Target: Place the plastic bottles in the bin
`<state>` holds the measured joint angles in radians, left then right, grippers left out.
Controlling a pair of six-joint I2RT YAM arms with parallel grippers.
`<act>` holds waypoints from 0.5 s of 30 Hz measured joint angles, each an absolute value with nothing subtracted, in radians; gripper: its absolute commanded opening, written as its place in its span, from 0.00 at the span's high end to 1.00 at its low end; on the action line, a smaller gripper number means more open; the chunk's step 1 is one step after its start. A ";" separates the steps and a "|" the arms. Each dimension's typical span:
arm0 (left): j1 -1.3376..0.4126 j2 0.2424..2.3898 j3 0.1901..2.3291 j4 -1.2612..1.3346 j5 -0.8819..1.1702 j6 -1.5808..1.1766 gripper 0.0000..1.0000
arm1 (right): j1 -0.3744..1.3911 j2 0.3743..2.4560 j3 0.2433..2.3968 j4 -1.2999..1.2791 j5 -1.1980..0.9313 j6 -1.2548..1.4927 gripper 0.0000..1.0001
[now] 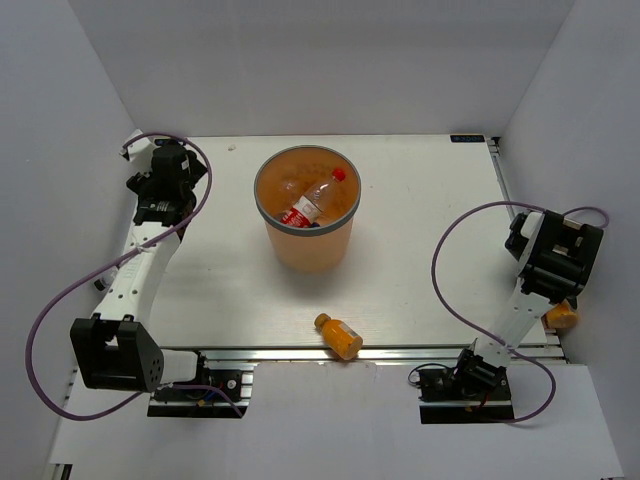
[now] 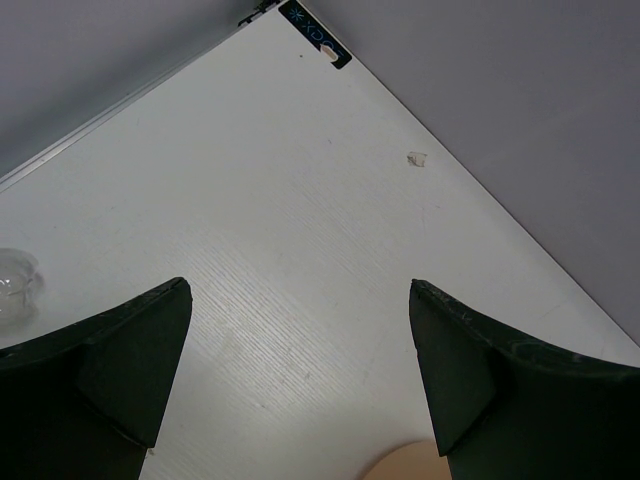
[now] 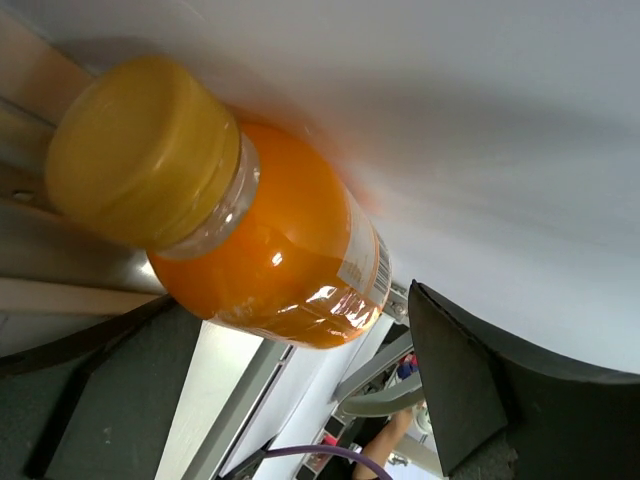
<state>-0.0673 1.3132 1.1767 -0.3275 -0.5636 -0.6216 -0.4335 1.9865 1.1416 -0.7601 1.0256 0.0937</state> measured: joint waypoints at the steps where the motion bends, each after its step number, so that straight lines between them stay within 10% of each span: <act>1: -0.067 1.313 1.176 -0.324 -0.568 -0.622 0.02 | -0.437 1.988 1.140 -0.759 1.029 0.094 0.11; 15: -0.049 1.312 1.176 -0.298 -0.664 -0.629 0.02 | -0.470 1.914 0.986 -0.442 1.058 -0.037 0.24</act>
<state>-0.0486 1.3125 1.1763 -0.2981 -0.6636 -0.6289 -0.4698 1.9137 0.9863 -0.4423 1.0580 -0.0372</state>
